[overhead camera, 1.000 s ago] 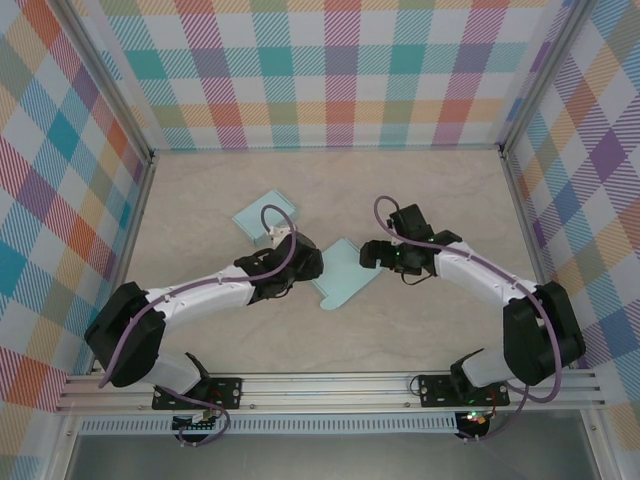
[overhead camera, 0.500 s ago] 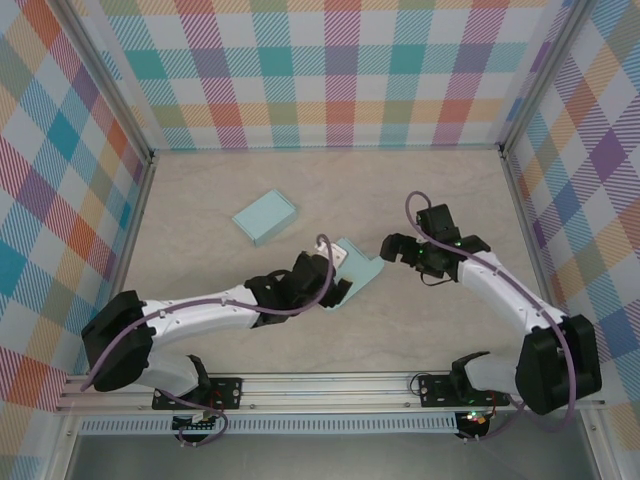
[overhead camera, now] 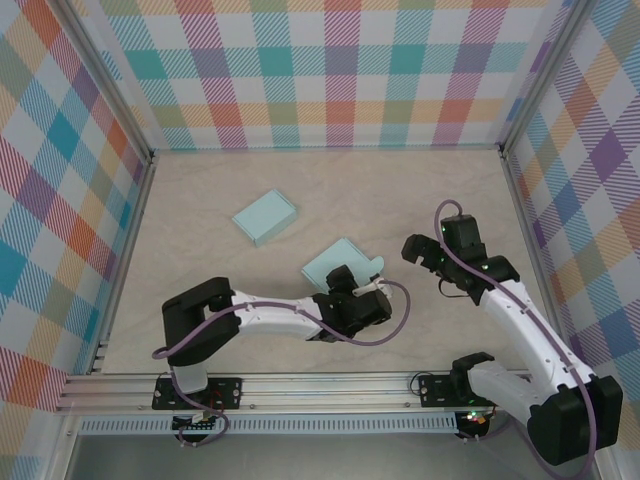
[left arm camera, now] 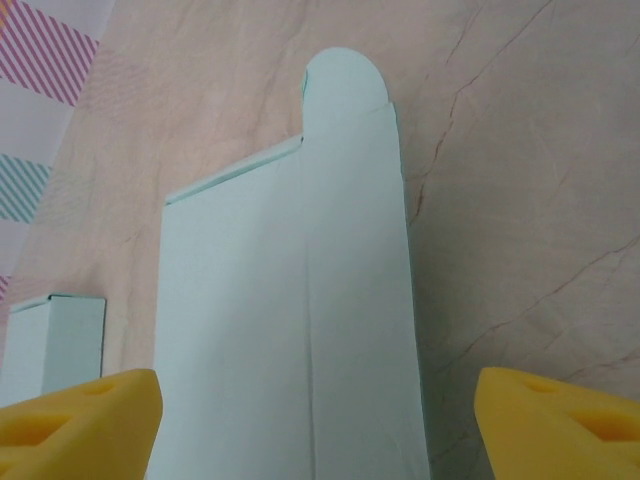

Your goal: Fold the paper box

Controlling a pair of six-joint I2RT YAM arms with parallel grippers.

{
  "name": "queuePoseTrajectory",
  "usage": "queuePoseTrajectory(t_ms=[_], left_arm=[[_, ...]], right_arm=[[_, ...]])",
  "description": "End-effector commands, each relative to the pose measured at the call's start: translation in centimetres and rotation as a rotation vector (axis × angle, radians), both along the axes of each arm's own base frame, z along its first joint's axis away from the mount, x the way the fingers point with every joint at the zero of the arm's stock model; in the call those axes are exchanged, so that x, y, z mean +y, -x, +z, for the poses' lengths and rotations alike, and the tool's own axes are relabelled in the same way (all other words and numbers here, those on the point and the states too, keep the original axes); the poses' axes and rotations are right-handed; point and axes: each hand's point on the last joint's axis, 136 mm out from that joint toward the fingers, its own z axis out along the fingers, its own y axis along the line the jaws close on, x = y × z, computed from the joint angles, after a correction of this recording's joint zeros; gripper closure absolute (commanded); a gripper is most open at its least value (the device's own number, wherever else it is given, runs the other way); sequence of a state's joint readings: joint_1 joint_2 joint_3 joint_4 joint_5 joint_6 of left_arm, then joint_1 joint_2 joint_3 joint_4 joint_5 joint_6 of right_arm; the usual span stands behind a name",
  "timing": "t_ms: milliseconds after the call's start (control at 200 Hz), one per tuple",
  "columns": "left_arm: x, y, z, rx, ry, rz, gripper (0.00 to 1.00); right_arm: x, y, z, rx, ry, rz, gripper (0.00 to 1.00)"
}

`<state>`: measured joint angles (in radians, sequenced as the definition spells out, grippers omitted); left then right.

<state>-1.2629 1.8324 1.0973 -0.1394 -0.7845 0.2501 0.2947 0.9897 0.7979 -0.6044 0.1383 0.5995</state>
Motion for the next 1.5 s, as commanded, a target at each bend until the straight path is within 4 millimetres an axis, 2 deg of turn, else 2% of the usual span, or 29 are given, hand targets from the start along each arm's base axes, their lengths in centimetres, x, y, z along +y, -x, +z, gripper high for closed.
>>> queuePoseTrajectory(t_ms=[0,140,170,265,450,540,565,595,615,645,660,695,815,875,945,970,1025,1100,1195,1390,1495], left_arm=[[0.2,-0.8,0.6,-0.089,-0.093,0.032,0.19],[0.8,-1.8,0.0,-0.143,-0.171,0.092,0.25],[1.0,-2.0,-0.3,-0.138,-0.184,0.099,0.31],[1.3,-2.2,-0.4,-0.139,-0.191,0.121,0.37],[1.4,-2.4,0.9,-0.145,-0.148,0.121,0.69],[1.6,-2.5,1.3,-0.149,-0.147,0.12,0.72],[1.6,-2.6,1.3,-0.149,-0.148,0.12,0.78],[1.8,-2.7,1.4,-0.15,-0.15,0.123,0.81],[1.8,-2.8,1.5,-0.15,-0.15,0.124,0.88],[2.0,-2.9,1.5,-0.15,-0.151,0.128,0.92],[2.0,-2.9,1.6,-0.15,-0.152,0.128,0.97],[2.2,-3.1,1.8,-0.152,-0.153,0.132,1.0],[2.4,-3.0,2.1,-0.137,-0.155,0.113,0.99],[2.1,-2.5,1.8,-0.092,-0.142,0.083,0.82],[1.5,-1.9,1.4,-0.037,-0.104,0.053,0.57],[1.6,-1.5,1.1,-0.011,-0.12,0.041,0.54],[1.3,-0.9,0.8,0.021,-0.108,0.021,0.41],[1.1,-0.6,0.3,0.047,-0.115,0.009,0.33],[1.9,-1.2,-0.4,0.022,-0.163,0.043,0.3],[4.7,-3.6,-1.4,0.008,-0.204,0.163,0.3],[5.2,-4.1,-1.8,-0.002,-0.226,0.17,0.3]], right_arm=[[-0.5,0.3,-0.4,0.011,0.004,-0.029,0.0],[-0.4,0.2,-0.4,0.009,-0.002,-0.023,0.0],[-0.3,0.2,-0.4,0.009,-0.004,-0.021,0.0],[-0.2,0.1,-0.3,0.002,-0.008,-0.016,0.0],[-0.2,-0.1,-0.3,-0.005,-0.01,-0.015,0.0],[0.0,-0.1,-0.3,-0.006,-0.017,-0.01,0.0],[0.0,-0.1,-0.3,-0.006,-0.017,-0.01,0.0],[0.0,-0.1,-0.3,-0.006,-0.018,-0.01,0.0],[0.0,-0.1,-0.3,-0.006,-0.019,-0.009,0.0],[0.0,-0.1,-0.3,-0.006,-0.018,-0.007,0.0],[0.0,-0.1,-0.2,-0.007,-0.016,-0.008,0.0],[0.0,-0.1,-0.2,-0.007,-0.015,-0.006,0.0],[-0.2,0.0,0.0,-0.015,-0.01,-0.006,0.0],[-0.2,0.1,0.2,-0.02,-0.009,-0.006,0.0],[-0.2,0.0,0.2,-0.024,-0.008,-0.005,0.0],[-0.2,0.1,0.2,-0.023,-0.008,-0.005,0.0],[-0.1,-0.1,0.2,-0.025,-0.01,-0.004,0.0],[0.0,-0.1,0.1,-0.022,-0.014,0.0,0.0],[0.0,-0.1,0.0,-0.019,-0.014,0.001,0.0],[0.0,-0.1,0.5,-0.031,-0.011,0.006,0.0],[-0.1,-0.1,0.7,-0.037,-0.01,0.004,0.0]])
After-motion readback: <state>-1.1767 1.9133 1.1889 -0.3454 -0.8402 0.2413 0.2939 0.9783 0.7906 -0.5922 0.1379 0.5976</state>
